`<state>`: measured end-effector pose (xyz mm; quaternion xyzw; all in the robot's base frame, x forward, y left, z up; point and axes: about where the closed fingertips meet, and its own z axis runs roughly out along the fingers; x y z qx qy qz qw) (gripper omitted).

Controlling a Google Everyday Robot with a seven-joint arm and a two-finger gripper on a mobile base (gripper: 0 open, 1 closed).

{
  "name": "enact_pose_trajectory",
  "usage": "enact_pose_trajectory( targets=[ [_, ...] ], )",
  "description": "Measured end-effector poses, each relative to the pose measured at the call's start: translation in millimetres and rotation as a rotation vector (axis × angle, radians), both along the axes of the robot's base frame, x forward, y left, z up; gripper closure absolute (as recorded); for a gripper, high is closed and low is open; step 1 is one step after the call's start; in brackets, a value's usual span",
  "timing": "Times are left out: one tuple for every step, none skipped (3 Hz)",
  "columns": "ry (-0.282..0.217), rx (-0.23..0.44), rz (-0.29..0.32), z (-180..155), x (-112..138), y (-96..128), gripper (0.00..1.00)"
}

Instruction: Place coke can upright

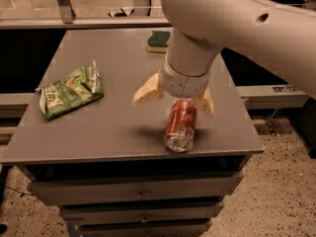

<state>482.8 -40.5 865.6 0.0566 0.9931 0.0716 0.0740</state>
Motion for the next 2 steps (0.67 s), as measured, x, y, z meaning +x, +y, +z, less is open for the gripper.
enact_pose_trajectory(
  targets=[
    [0.007, 0.005, 0.001, -11.1, -4.8, 2.8, 0.0],
    [0.011, -0.002, -0.004, -20.8, -1.8, -0.4, 0.0]
  ],
)
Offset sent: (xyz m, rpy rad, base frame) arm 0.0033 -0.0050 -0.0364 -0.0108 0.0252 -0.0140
